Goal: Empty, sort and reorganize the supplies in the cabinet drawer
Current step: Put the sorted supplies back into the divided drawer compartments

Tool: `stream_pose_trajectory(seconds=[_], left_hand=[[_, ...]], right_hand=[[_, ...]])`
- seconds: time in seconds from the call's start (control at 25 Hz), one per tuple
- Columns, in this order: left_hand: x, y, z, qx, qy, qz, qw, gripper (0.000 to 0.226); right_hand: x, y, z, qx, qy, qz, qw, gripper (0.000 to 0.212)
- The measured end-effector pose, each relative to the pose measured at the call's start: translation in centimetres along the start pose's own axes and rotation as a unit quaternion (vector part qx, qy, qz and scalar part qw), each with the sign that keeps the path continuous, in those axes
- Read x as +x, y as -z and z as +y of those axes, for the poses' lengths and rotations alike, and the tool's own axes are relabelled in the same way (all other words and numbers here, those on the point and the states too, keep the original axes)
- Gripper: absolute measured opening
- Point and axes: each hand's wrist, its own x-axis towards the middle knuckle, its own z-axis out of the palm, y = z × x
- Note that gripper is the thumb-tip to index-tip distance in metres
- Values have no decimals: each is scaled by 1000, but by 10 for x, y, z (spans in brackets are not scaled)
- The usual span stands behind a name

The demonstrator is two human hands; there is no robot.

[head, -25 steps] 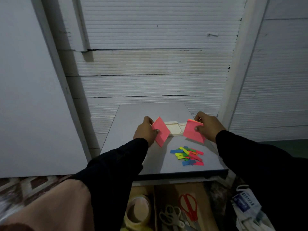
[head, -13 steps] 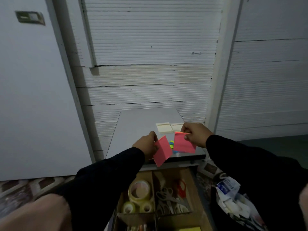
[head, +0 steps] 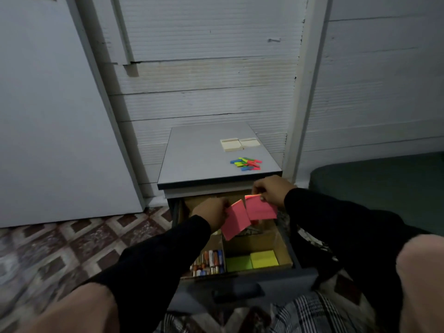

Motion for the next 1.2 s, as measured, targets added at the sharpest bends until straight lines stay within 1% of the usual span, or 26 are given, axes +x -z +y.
stream_pose_trajectory(seconds=[0.12,0.28,0.48,0.68,0.84,0.92,1.0,1.08,1.12,1.2], left_hand=[[-10,-12,-4,19,5,-15,1000,26],[-18,-20,-4,23,-5,-27,999,25],[-18,-22,-14,8,6,-19,1000,26],[-16,-22,-22,-42,13,-21,999,26],[-13,-24,-28,-45,8,-21,999,24],[-13,-26,-30,-41,4,-30,999,24],[-12,-28,-32,-37,1,-43,998,24],[-9,-29,-33,-33,-5,-52,998,25],[-7,-30,-33,-27,-8,-57,998,25],[-3,-31,-31,-5,-11,-64,998,27]], right_hand=[[-14,-30,4,-3,-10,-29,1000,29],[-26,-64,12,-4,-15,-67,998,37],[-37,-91,19,-10,-11,-96,995,38],[-32,-116,31,-14,3,-119,993,43],[-25,-133,33,-17,-6,-133,991,38],[-24,-138,30,-43,4,-136,990,44],[-22,-145,34,-103,15,-126,986,52],[-17,-151,39,-161,28,-130,978,56],[-18,-151,39,-168,32,-135,976,56],[-18,-152,40,-143,35,-144,979,61]])
